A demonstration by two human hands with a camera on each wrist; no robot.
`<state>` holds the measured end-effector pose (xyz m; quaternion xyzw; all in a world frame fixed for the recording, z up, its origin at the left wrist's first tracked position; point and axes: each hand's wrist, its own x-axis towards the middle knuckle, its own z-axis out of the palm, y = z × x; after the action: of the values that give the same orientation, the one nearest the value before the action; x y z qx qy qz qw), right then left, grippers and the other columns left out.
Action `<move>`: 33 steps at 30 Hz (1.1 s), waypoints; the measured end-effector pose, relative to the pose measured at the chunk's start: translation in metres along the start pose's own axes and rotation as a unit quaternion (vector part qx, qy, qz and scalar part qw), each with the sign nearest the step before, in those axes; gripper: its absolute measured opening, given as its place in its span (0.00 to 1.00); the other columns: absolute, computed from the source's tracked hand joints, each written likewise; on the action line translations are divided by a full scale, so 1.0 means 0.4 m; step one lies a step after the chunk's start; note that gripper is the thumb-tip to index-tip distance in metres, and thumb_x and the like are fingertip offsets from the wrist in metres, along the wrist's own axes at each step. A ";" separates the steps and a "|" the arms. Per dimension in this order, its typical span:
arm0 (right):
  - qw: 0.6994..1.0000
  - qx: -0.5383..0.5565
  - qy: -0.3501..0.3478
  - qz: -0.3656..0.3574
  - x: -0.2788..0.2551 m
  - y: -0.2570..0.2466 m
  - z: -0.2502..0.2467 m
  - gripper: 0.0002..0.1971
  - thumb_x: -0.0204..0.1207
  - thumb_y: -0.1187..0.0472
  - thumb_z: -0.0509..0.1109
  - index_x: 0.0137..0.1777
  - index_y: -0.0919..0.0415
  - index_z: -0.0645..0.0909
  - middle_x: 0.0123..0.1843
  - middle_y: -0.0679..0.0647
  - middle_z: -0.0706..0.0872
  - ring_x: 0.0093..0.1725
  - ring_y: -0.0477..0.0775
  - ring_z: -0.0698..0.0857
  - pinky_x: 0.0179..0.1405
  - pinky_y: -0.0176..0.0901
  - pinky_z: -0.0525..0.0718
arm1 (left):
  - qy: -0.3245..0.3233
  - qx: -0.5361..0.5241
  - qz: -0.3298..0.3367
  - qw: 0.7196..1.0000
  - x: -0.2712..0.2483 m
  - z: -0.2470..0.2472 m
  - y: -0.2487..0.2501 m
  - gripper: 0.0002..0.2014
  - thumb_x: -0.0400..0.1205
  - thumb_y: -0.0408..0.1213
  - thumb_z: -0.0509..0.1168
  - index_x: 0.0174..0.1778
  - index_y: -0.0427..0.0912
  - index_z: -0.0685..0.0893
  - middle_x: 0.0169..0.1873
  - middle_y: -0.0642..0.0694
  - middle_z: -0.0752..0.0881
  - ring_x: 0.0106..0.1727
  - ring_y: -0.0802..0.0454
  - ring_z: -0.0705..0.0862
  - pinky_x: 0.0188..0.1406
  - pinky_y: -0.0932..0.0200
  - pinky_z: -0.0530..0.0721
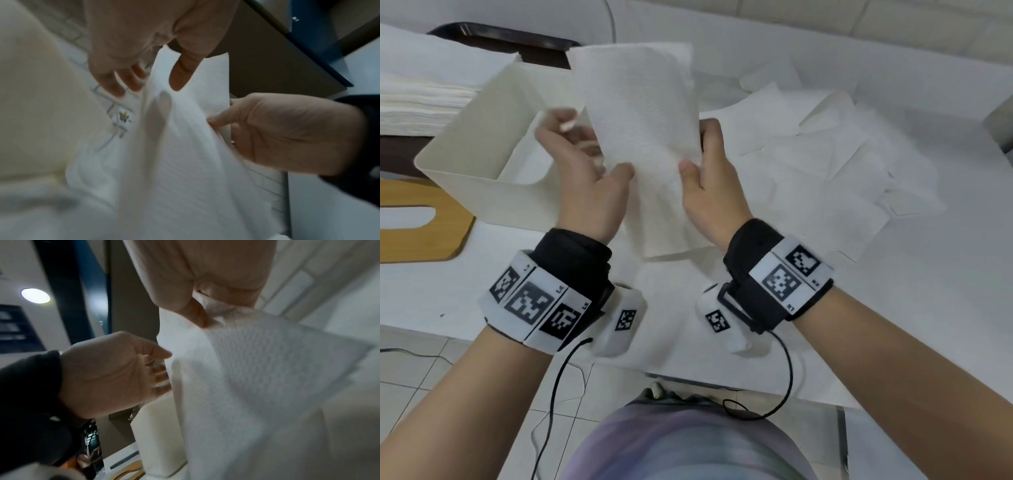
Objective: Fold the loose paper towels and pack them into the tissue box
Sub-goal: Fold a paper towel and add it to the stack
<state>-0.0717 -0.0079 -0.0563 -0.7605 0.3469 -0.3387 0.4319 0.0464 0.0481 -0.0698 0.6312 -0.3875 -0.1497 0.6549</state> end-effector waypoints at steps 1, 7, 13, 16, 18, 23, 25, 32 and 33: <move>0.999 -0.041 -0.014 -0.023 0.004 -0.015 -0.017 0.12 0.79 0.74 0.54 0.53 0.56 0.61 0.44 0.46 0.75 0.42 0.48 0.78 0.39 0.37 0.75 | 0.024 0.043 0.043 0.998 0.002 -0.014 0.009 0.32 0.67 0.29 0.64 0.65 0.42 0.58 0.63 0.39 0.67 0.64 0.48 0.71 0.67 0.55 0.74; 0.905 -0.380 -0.163 -0.096 0.009 -0.100 -0.086 0.19 0.75 0.75 0.53 0.64 0.59 0.67 0.51 0.50 0.73 0.47 0.58 0.74 0.37 0.48 0.71 | -0.103 0.092 0.065 0.988 -0.020 -0.076 0.027 0.36 0.71 0.30 0.66 0.75 0.37 0.59 0.68 0.46 0.71 0.70 0.57 0.71 0.73 0.60 0.69; 0.795 -0.544 -0.220 -0.155 -0.024 -0.127 -0.038 0.22 0.73 0.75 0.52 0.66 0.61 0.66 0.57 0.55 0.73 0.42 0.56 0.67 0.24 0.41 0.55 | -0.080 -0.034 -0.159 0.983 -0.078 -0.088 -0.031 0.22 0.64 0.28 0.57 0.55 0.40 0.79 0.49 0.45 0.83 0.51 0.52 0.82 0.50 0.63 0.79; 0.777 -0.553 -0.271 -0.134 -0.047 -0.094 0.000 0.23 0.73 0.76 0.53 0.67 0.63 0.65 0.52 0.57 0.71 0.41 0.56 0.67 0.24 0.42 0.52 | -0.067 -0.028 -0.217 0.973 -0.110 -0.092 -0.063 0.14 0.65 0.29 0.57 0.43 0.49 0.76 0.41 0.51 0.80 0.45 0.55 0.79 0.41 0.67 0.76; 0.768 -0.558 -0.292 -0.117 -0.058 -0.074 0.014 0.24 0.72 0.76 0.53 0.69 0.63 0.63 0.43 0.55 0.66 0.40 0.57 0.66 0.24 0.42 0.51 | -0.056 -0.013 -0.239 0.969 -0.119 -0.095 -0.079 0.10 0.71 0.28 0.61 0.40 0.48 0.74 0.39 0.50 0.78 0.45 0.52 0.75 0.38 0.67 0.71; 0.792 -0.540 -0.252 -0.130 -0.061 -0.089 0.011 0.25 0.72 0.76 0.54 0.69 0.61 0.64 0.46 0.52 0.65 0.40 0.56 0.67 0.24 0.42 0.52 | -0.053 -0.029 -0.215 0.975 -0.125 -0.100 -0.068 0.12 0.69 0.28 0.61 0.47 0.42 0.79 0.42 0.49 0.83 0.40 0.62 0.81 0.41 0.69 0.76; 0.794 -0.535 -0.255 -0.134 -0.062 -0.085 0.012 0.25 0.72 0.76 0.54 0.69 0.61 0.63 0.44 0.50 0.65 0.40 0.56 0.67 0.23 0.42 0.53 | -0.062 -0.022 -0.210 0.975 -0.126 -0.099 -0.063 0.14 0.76 0.20 0.58 0.39 0.46 0.79 0.32 0.58 0.85 0.34 0.69 0.82 0.36 0.77 0.76; 0.894 -0.378 -0.237 -0.049 -0.037 -0.050 -0.025 0.18 0.78 0.71 0.56 0.67 0.60 0.65 0.44 0.51 0.72 0.41 0.57 0.76 0.33 0.43 0.71 | -0.014 -0.087 -0.270 0.959 -0.117 -0.090 -0.070 0.30 0.74 0.40 0.72 0.69 0.40 0.65 0.56 0.49 0.80 0.57 0.56 0.81 0.47 0.70 0.79; 0.927 -0.300 -0.222 -0.028 -0.032 -0.046 -0.036 0.16 0.79 0.70 0.57 0.65 0.60 0.66 0.42 0.50 0.73 0.40 0.54 0.76 0.35 0.37 0.75 | -0.024 -0.092 -0.261 0.961 -0.115 -0.087 -0.061 0.37 0.71 0.44 0.73 0.72 0.40 0.64 0.59 0.49 0.79 0.59 0.57 0.81 0.53 0.68 0.79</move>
<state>-0.0859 0.0038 -0.0369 -0.9197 0.3065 -0.0535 0.2395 0.0478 0.1005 -0.1039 0.6438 -0.2096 -0.3660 0.6384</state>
